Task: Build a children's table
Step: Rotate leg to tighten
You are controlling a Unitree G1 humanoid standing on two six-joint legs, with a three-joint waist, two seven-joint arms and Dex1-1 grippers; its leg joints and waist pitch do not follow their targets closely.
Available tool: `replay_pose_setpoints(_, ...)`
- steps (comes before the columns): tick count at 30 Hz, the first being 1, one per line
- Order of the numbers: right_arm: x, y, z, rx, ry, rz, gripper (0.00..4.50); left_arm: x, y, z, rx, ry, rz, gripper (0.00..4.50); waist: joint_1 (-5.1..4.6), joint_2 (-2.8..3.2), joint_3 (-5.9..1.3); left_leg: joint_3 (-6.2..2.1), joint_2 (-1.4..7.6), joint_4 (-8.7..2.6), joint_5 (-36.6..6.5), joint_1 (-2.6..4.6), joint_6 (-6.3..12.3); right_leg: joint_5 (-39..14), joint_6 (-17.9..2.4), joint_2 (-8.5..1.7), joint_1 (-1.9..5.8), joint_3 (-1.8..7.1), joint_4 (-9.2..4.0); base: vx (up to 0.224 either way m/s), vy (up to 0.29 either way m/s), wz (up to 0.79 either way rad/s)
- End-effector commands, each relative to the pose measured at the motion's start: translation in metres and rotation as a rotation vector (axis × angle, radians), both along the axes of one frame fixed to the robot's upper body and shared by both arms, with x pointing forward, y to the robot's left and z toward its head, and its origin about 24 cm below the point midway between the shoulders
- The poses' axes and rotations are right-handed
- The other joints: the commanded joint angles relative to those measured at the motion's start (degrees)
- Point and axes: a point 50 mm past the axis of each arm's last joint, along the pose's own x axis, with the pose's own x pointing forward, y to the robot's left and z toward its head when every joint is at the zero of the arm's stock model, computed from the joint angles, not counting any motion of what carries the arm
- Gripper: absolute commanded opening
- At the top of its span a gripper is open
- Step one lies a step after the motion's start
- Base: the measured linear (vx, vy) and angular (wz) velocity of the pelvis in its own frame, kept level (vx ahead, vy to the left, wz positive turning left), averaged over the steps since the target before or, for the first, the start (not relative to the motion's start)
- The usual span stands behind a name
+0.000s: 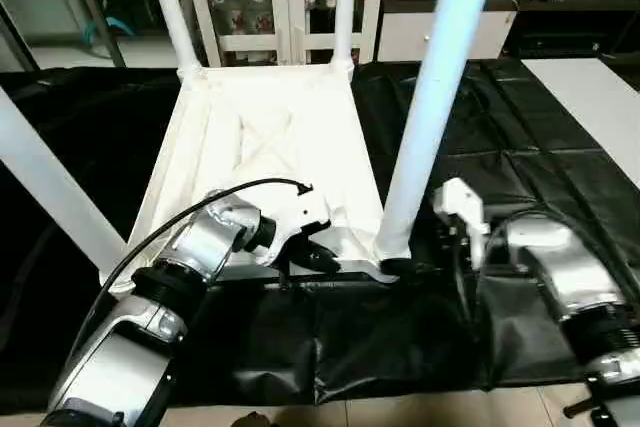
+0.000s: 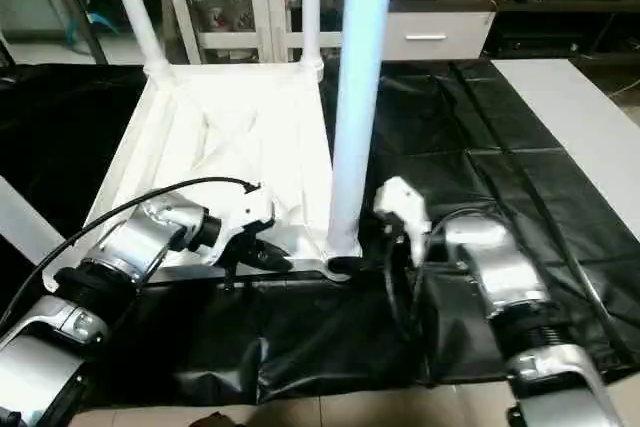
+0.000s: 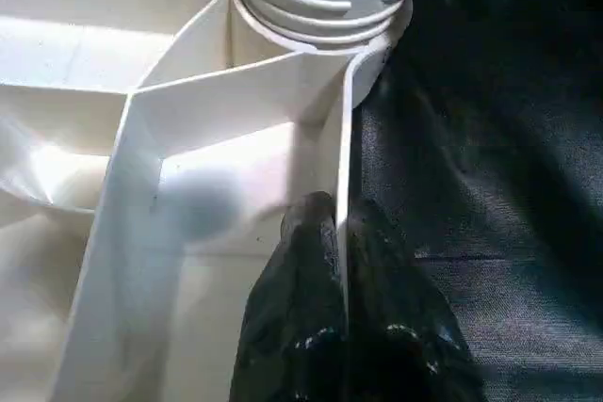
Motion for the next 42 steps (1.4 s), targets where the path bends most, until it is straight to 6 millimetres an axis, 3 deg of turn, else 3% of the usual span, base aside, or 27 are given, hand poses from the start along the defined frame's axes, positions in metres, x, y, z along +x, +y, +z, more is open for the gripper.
replay_pose_setpoints(1, 0.005, 0.002, 0.003, -0.012, -0.019, 0.007, 4.39, -0.016, 0.003, -0.025, 0.074, 0.120, -0.030, 0.00, -0.12, -0.95, -3.64, -0.81, 2.21, -3.98, -10.6, 0.58, 4.15, -12.0, -14.6, -3.14, 2.74, 1.96, -3.24, 0.000, 0.000, 0.00)
replay_pose_setpoints(4, 0.006, 0.003, 0.000, -0.028, -0.018, 0.007, 4.39, -0.016, 0.003, -0.026, 0.076, 0.120, -0.026, 0.00, -0.03, -1.05, -3.69, -0.81, 2.16, -3.90, -10.2, 0.54, 4.04, -11.2, -14.7, -3.23, 2.90, 1.98, -3.10, 0.000, 0.000, 0.00)
replay_pose_setpoints(5, 0.006, 0.003, -0.001, -0.042, -0.018, 0.010, 4.13, -0.017, 0.003, -0.026, 0.077, 0.120, -0.025, 0.00, 0.00, -1.05, -3.67, -0.78, 2.10, -3.91, -10.1, 0.53, 4.12, -11.2, -14.8, -3.14, 2.90, 1.95, -3.16, 0.000, 0.000, 0.00)
replay_pose_setpoints(7, 0.006, 0.002, -0.005, -0.081, -0.025, 0.016, 4.13, -0.016, 0.002, -0.025, 0.080, 0.113, -0.020, 0.00, 0.06, -1.12, -3.70, -0.79, 2.09, -3.85, -9.7, 0.52, 4.09, -10.7, -14.8, -3.14, 2.92, 1.91, -3.04, 0.000, 0.000, 0.00)
replay_pose_setpoints(11, 0.006, 0.001, -0.010, -0.115, -0.023, 0.018, 3.73, -0.016, 0.004, -0.025, 0.089, 0.108, -0.016, 0.00, 0.06, -1.25, -3.66, -0.77, 2.04, -3.82, -9.7, 0.48, 4.42, -11.0, -14.7, -3.10, 2.95, 1.92, -3.06, 0.000, 0.000, 0.00)
replay_pose_setpoints(13, 0.006, 0.002, -0.011, -0.123, -0.022, 0.023, 3.65, -0.016, 0.004, -0.025, 0.090, 0.109, -0.015, 0.00, 0.02, -1.60, -3.60, -0.76, 2.09, -3.89, -10.0, 0.51, 4.51, -12.1, -14.3, -3.14, 2.94, 1.95, -3.16, 0.000, 0.000, 0.00)
replay_pose_setpoints(14, 0.006, 0.002, -0.011, -0.121, -0.022, 0.028, 3.36, -0.016, 0.005, -0.024, 0.090, 0.108, -0.010, 0.00, 0.03, -1.39, -3.59, -0.80, 2.15, -3.94, -10.2, 0.60, 4.35, -12.6, -14.2, -3.15, 2.86, 1.96, -3.22, 0.000, 0.000, 0.00)
replay_pose_setpoints(17, 0.007, 0.003, -0.010, -0.114, -0.024, 0.029, 3.28, -0.016, 0.005, -0.025, 0.087, 0.108, -0.003, 0.00, -0.10, -1.50, -3.62, -0.81, 2.17, -3.97, -10.7, 0.61, 4.08, -11.9, -14.3, -3.06, 2.85, 1.96, -3.14, 0.000, 0.000, 0.00)
replay_pose_setpoints(19, 0.007, 0.003, -0.010, -0.100, -0.025, 0.030, 2.96, -0.016, 0.005, -0.025, 0.085, 0.109, 0.001, 0.00, -0.16, -1.62, -3.58, -0.84, 2.16, -4.03, -11.2, 0.58, 3.95, -12.2, -14.3, -3.13, 2.87, 1.97, -3.18, 0.000, 0.000, 0.00)
replay_pose_setpoints(23, 0.007, 0.004, -0.009, -0.034, -0.016, 0.019, 2.77, -0.018, 0.003, -0.026, 0.074, 0.118, 0.002, 0.00, -0.25, -1.66, -3.65, -0.87, 2.16, -4.04, -11.3, 0.60, 3.90, -12.3, -14.4, -3.10, 2.94, 1.95, -3.15, 0.000, 0.000, 0.00)
replay_pose_setpoints(27, 0.006, 0.004, -0.009, 0.058, 0.019, -0.010, 2.73, -0.019, 0.002, -0.028, 0.070, 0.121, 0.004, 0.00, -0.34, -1.52, -3.77, -0.75, 2.11, -3.85, -10.5, 0.58, 4.45, -9.9, -15.3, -2.97, 2.96, 1.92, -2.96, 0.000, 0.000, 0.00)
replay_pose_setpoints(32, 0.005, 0.007, -0.009, 0.190, 0.063, -0.042, 2.72, -0.019, 0.002, -0.027, 0.061, 0.125, 0.005, 0.00, -0.30, -1.58, -3.68, -0.79, 2.19, -3.93, -10.9, 0.58, 4.56, -11.1, -15.2, -3.06, 2.95, 1.90, -3.09, 0.000, 0.000, 0.00)
replay_pose_setpoints(33, 0.003, 0.007, -0.011, 0.223, 0.076, -0.056, 2.72, -0.019, 0.001, -0.028, 0.058, 0.125, 0.008, 0.00, -0.30, -1.33, -3.70, -0.79, 2.18, -3.92, -11.2, 0.63, 4.40, -11.5, -15.2, -3.09, 2.91, 1.90, -3.13, 0.000, 0.000, 0.00)
replay_pose_setpoints(37, -0.002, 0.011, -0.022, 0.240, 0.090, -0.076, 2.72, -0.020, -0.002, -0.029, 0.052, 0.122, 0.014, 0.00, -0.32, -1.43, -3.69, -0.82, 2.23, -4.05, -11.9, 0.70, 3.71, -12.1, -14.9, -3.07, 2.90, 1.90, -3.21, 0.000, 0.000, 0.00)
replay_pose_setpoints(38, -0.002, 0.011, -0.022, 0.240, 0.090, -0.076, 2.72, -0.020, -0.002, -0.029, 0.052, 0.122, 0.014, 0.00, -0.21, -0.89, -3.75, -0.89, 2.28, -4.05, -11.9, 0.68, 3.59, -11.7, -15.0, -3.18, 2.81, 1.94, -3.08, 0.000, 0.000, 0.00)
replay_pose_setpoints(39, -0.004, 0.017, -0.030, 0.225, 0.083, -0.109, 2.72, -0.019, -0.005, -0.029, 0.047, 0.114, 0.029, 0.00, -0.27, -0.84, -3.78, -0.85, 2.20, -4.08, -12.1, 0.68, 3.31, -10.9, -15.0, -3.11, 2.87, 1.93, -3.24, 0.000, 0.000, 0.00)
replay_pose_setpoints(40, -0.004, 0.025, -0.037, 0.211, 0.065, -0.166, 2.72, -0.017, -0.008, -0.030, 0.045, 0.096, 0.049, 0.00, -0.38, -0.20, -3.55, -0.99, 2.17, -4.32, -13.4, 0.65, 2.73, -12.2, -14.8, -3.13, 2.80, 1.93, -3.39, 0.000, 0.000, 0.00)
replay_pose_setpoints(42, -0.003, 0.030, -0.041, 0.204, 0.052, -0.207, 2.72, -0.016, -0.010, -0.030, 0.044, 0.084, 0.063, 0.00, -0.77, -0.40, -3.27, -0.95, 2.09, -4.53, -15.9, 0.74, 1.91, -15.3, -14.1, -3.18, 2.63, 1.96, -3.87, 0.000, 0.000, 0.00)
